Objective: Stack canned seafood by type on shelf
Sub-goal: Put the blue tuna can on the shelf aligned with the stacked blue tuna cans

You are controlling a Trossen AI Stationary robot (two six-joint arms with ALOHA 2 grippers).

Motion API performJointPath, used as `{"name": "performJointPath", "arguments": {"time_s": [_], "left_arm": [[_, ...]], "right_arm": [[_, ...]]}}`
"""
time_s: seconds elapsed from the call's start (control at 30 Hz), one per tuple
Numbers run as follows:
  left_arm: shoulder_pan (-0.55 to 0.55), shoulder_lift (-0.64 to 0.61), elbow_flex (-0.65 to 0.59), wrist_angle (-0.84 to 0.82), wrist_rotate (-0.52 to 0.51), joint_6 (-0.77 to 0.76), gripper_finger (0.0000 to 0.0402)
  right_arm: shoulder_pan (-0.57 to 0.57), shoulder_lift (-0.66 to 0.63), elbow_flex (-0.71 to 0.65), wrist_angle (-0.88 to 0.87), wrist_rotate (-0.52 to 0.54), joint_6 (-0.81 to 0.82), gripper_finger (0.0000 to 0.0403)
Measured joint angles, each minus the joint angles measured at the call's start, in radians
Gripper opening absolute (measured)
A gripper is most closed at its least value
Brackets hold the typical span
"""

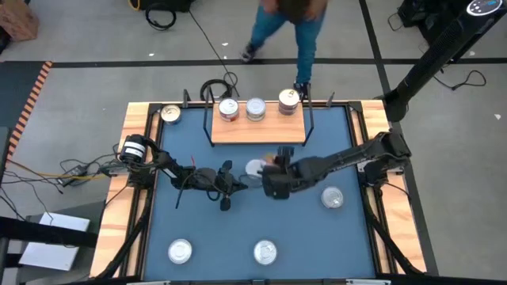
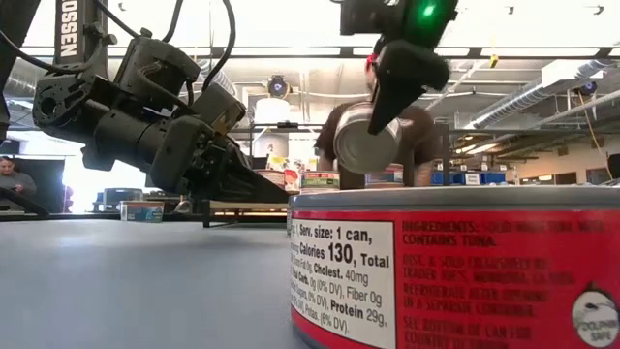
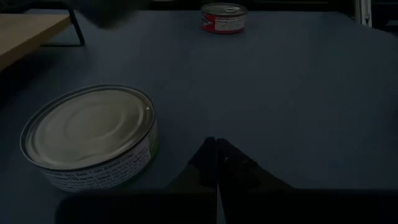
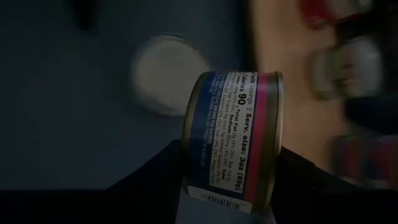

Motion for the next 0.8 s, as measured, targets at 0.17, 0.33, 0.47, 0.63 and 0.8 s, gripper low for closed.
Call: {"name": "performJointPath", "arguments": {"time_s": [0.17, 0.33, 0.47, 0.63, 0.8], "left_arm": [[0.0, 0.0, 0.0, 0.0, 0.0, 0.014, 0.0005], [0.0, 0.0, 0.0, -0.001, 0.0, 0.022, 0.0005], [0.0, 0.0, 0.0, -0.001, 0.0, 0.023, 0.0005], [0.0, 0.0, 0.0, -0.001, 0.0, 0.024, 0.0005], [0.0, 0.0, 0.0, -0.002, 0.0, 0.024, 0.0005]], "right_arm": [[-0.122, 0.0, 0.014, -0.016, 0.087, -0.224, 0.019], [-0.269, 0.0, 0.0, 0.001, 0.1, -0.418, 0.019], [-0.355, 0.0, -0.001, 0.004, 0.096, -0.511, 0.019], [-0.421, 0.0, -0.051, 0.067, 0.045, -0.588, 0.019], [-0.445, 0.001, -0.128, 0.135, 0.039, -0.624, 0.019]]}}
